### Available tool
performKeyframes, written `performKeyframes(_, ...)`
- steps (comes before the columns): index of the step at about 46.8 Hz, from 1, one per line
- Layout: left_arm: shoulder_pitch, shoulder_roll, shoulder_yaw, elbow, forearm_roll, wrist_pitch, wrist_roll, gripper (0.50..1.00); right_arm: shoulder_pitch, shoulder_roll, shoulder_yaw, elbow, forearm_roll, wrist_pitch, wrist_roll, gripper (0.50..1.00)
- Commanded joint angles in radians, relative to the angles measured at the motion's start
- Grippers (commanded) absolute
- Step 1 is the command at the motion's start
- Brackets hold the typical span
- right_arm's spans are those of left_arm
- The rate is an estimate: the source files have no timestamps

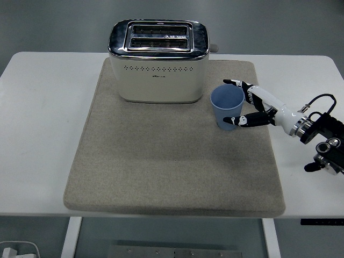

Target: Put the water cup in front of the bread machine

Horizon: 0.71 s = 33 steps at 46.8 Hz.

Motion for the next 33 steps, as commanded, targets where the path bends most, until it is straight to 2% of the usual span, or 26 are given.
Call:
performKeyframes(1, 0.0, 0.0, -0.001, 0.0, 0.0, 0.0, 0.0, 1.0, 0.0, 0.001, 0.0, -0.002, 0.0, 0.001, 0.0, 0.932)
performKeyframes(12, 0.0, 0.0, -0.001, 0.0, 0.0, 0.0, 0.0, 1.0, 0.0, 0.001, 0.002, -0.019, 0.002, -0.004, 0.001, 0.926)
performKeyframes(16, 0.0, 0.0, -0.001, 0.0, 0.0, 0.0, 0.0, 1.0, 0.0, 0.001, 0.003, -0.019, 0.002, -0.002, 0.001, 0.891)
performKeyframes(24, 0.0, 0.0, 0.001, 0.0, 0.0, 0.0, 0.0, 1.0, 0.0, 0.001, 0.002, -0.02, 0.0, 0.002, 0.001, 0.699)
performKeyframes(29, 0.0, 0.0, 0.001, 0.0, 0.0, 0.0, 0.0, 1.0, 0.0, 0.001, 0.002, -0.025, 0.0, 0.002, 0.0, 0.552)
performKeyframes(31, 0.0, 0.0, -0.001, 0.0, 0.0, 0.0, 0.0, 1.0, 0.0, 0.003, 0.0, -0.028, 0.0, 0.002, 0.0, 0.513)
performKeyframes(33, 0.0, 0.0, 0.001, 0.0, 0.0, 0.0, 0.0, 1.0, 0.0, 0.003, 0.002, -0.029, 0.0, 0.001, 0.0, 0.5)
